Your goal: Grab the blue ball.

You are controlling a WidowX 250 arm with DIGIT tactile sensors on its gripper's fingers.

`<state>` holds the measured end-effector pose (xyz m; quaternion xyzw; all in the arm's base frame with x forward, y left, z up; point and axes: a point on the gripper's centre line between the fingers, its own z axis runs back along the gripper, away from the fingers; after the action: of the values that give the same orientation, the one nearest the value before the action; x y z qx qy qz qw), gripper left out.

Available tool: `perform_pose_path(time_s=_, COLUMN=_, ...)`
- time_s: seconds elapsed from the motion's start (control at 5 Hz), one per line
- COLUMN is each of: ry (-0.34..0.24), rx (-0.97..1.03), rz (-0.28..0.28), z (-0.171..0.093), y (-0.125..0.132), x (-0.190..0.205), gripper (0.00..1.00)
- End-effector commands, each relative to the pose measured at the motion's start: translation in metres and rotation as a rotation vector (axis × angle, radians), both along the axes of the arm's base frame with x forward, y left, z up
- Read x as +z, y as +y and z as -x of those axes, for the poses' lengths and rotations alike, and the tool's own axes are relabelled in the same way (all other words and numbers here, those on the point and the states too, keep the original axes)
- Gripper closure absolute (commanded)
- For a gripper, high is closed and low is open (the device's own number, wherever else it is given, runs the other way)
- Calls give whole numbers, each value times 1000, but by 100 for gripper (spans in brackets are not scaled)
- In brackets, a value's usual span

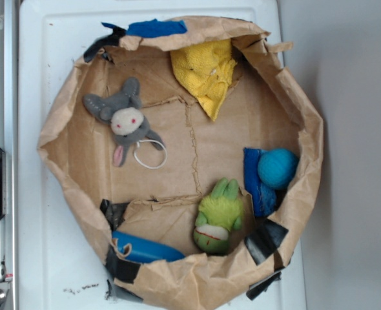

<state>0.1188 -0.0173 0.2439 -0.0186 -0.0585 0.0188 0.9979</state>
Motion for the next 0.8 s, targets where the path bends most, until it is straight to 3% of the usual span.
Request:
perform_pose_path(time_s=0.0, ry=0, rx=0, rz=0, z=0, y=0, x=0, gripper=0)
perform_pose_path(time_s=0.4, ry=-22, rx=75, rz=-9, z=-71, y=-9, x=-5, gripper=0)
perform_pose_path(time_s=0.6, ry=-80, rx=13, rz=-7, z=-87, y=-1, x=-11, gripper=0)
